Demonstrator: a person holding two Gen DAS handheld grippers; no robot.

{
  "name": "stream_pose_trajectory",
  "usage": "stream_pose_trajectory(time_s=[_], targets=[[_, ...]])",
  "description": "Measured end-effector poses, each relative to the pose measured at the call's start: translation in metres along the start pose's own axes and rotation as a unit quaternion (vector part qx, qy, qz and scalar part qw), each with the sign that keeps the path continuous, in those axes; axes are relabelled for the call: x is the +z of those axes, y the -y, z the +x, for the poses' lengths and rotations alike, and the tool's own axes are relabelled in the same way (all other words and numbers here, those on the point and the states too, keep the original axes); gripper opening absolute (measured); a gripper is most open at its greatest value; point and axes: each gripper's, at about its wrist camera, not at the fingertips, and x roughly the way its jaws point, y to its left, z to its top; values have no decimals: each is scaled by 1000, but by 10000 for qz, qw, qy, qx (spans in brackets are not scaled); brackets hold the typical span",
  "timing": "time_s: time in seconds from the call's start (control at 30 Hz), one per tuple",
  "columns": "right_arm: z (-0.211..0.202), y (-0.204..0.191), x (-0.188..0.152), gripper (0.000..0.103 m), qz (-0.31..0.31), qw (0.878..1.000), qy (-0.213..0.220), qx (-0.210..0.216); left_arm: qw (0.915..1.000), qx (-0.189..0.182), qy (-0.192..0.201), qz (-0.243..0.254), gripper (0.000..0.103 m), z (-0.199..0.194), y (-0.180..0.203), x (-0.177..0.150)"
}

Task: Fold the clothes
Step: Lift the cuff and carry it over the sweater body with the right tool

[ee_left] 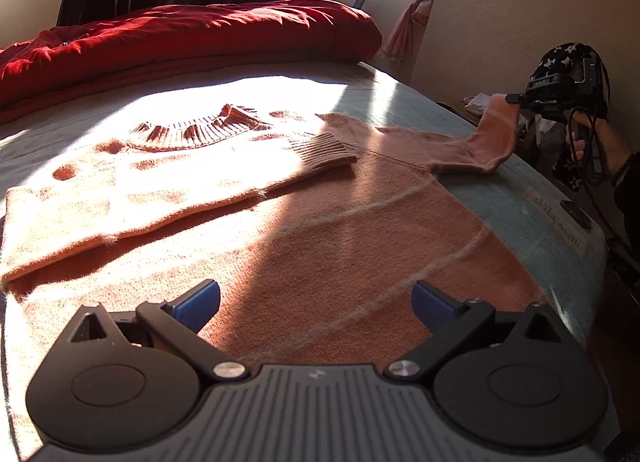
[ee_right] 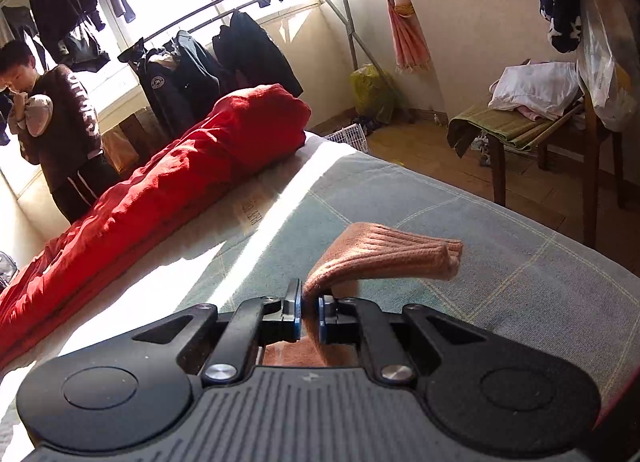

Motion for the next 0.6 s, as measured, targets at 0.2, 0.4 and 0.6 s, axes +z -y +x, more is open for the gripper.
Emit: stream_pose_trajectory(time_s=[0.2,0.4,0.6], targets=[[3,-49,-1,9,-354,9991,-76,219,9998,-81,115,106,101,-11,-5,0],[10,-99,-7,9,-718,9965,-199,392,9995,-178,164,183,101,-11,-8,0],[18,-138,-13,8,-948,9934,-329,547,9987,-373,146,325,101,-14,-9,-7]])
